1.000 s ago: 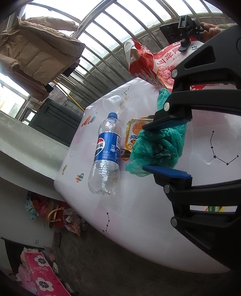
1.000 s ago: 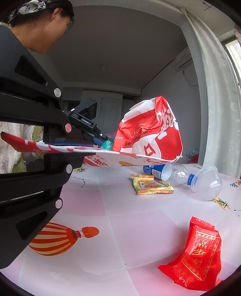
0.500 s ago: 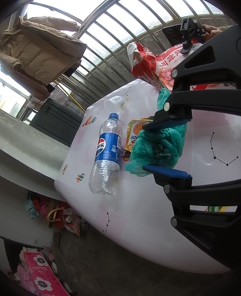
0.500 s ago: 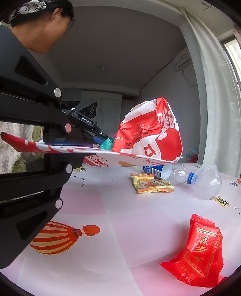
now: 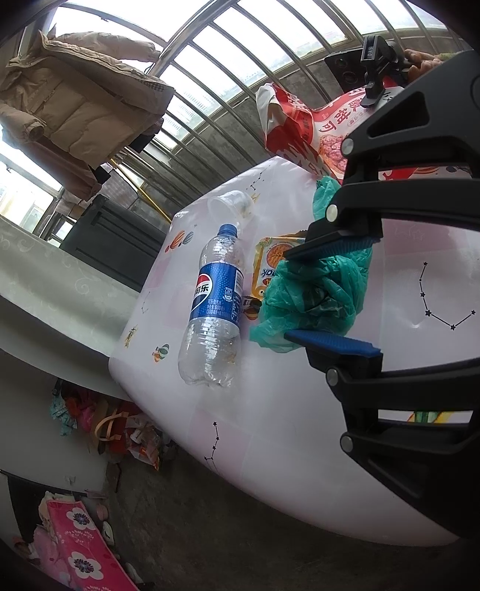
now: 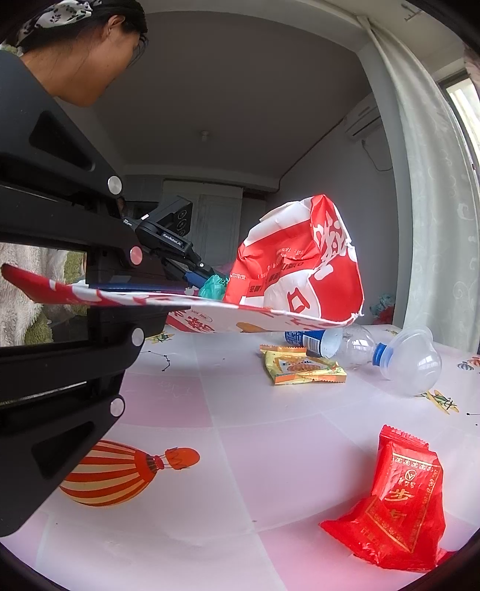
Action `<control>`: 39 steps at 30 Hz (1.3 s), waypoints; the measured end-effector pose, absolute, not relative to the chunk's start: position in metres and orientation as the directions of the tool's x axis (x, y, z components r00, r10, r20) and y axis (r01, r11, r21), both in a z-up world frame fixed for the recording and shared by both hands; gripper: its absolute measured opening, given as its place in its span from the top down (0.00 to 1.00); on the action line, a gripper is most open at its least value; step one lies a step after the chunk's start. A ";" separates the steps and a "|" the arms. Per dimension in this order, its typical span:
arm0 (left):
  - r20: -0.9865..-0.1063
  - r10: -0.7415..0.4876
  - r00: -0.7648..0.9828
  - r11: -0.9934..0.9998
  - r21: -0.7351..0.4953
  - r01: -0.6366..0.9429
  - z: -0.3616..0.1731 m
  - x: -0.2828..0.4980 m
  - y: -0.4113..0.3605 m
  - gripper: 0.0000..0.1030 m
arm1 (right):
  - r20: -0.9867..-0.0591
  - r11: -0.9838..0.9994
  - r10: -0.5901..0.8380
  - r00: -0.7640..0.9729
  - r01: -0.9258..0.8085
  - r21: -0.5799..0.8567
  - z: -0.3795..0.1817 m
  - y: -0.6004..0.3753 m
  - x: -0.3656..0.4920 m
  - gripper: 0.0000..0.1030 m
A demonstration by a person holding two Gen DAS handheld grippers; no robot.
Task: Collect trash
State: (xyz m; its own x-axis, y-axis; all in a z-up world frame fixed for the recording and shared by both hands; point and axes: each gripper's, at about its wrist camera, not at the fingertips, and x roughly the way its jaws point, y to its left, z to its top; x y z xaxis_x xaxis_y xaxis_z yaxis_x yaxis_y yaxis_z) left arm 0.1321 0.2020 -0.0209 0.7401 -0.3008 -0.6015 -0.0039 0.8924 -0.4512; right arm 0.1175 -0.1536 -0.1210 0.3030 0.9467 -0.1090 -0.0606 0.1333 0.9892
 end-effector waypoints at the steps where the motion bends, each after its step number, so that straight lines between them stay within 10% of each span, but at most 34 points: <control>1: -0.602 -0.300 0.740 0.893 -0.451 -0.005 -0.021 0.132 0.202 0.66 | -0.108 0.133 0.947 0.303 -0.061 0.989 -0.121 -0.154 0.118 0.95; 39: -0.443 -0.398 0.804 0.866 -0.470 0.170 0.060 0.098 0.165 0.66 | 0.028 0.061 0.927 0.374 -0.224 0.973 -0.077 -0.188 0.084 0.95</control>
State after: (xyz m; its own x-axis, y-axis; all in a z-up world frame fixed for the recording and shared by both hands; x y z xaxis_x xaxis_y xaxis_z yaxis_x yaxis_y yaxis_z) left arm 0.0982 0.1653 0.0601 0.8037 -0.3978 -0.4425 0.1698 0.8661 -0.4702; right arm 0.0836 -0.1877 -0.0766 0.3743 0.9269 0.0280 -0.2242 0.0612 0.9726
